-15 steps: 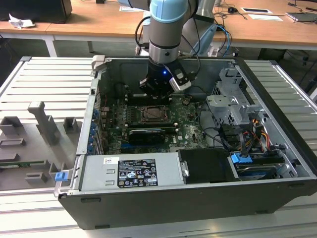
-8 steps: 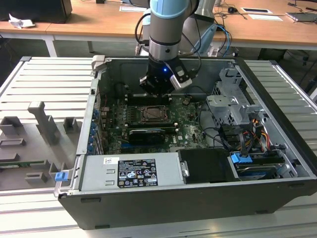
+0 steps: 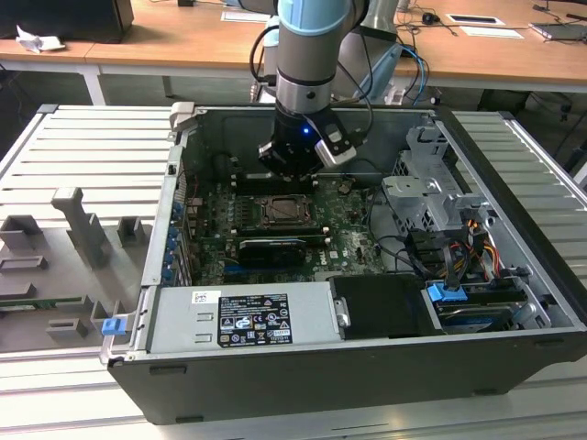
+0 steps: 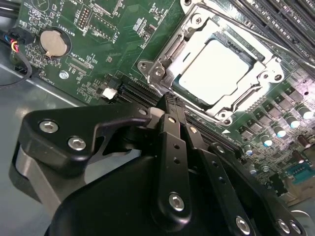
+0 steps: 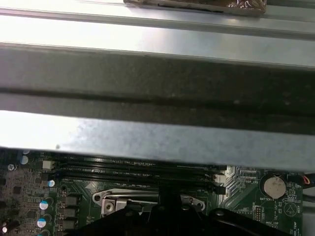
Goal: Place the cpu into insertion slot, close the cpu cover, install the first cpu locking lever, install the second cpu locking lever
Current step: 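Install the second cpu locking lever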
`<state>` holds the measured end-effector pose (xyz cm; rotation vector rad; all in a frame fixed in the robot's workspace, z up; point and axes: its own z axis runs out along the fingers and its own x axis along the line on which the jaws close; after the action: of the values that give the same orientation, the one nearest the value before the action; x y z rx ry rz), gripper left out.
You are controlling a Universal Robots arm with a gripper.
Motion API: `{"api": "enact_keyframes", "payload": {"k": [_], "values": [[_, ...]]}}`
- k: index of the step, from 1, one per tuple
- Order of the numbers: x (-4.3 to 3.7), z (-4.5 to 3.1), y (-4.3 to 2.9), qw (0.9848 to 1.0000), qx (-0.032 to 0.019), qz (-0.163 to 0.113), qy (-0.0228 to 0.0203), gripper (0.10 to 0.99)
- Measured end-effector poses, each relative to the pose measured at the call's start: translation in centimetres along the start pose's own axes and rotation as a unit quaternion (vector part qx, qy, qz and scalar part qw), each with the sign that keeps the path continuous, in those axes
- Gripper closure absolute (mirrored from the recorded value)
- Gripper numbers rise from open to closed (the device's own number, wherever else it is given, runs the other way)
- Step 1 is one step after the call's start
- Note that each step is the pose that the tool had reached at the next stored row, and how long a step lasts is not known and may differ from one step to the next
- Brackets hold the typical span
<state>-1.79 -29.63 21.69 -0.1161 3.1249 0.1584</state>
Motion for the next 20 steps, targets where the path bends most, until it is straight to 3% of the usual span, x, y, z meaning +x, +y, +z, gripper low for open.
{"api": "enact_keyframes", "payload": {"k": [13, 20], "values": [[0.06, -0.16, -0.84, 1.0, 0.0001, 0.0, 0.0001, 0.98], [0.04, -1.58, -0.7, 1.0, 0.0, 0.0, 0.0, 0.98]]}}
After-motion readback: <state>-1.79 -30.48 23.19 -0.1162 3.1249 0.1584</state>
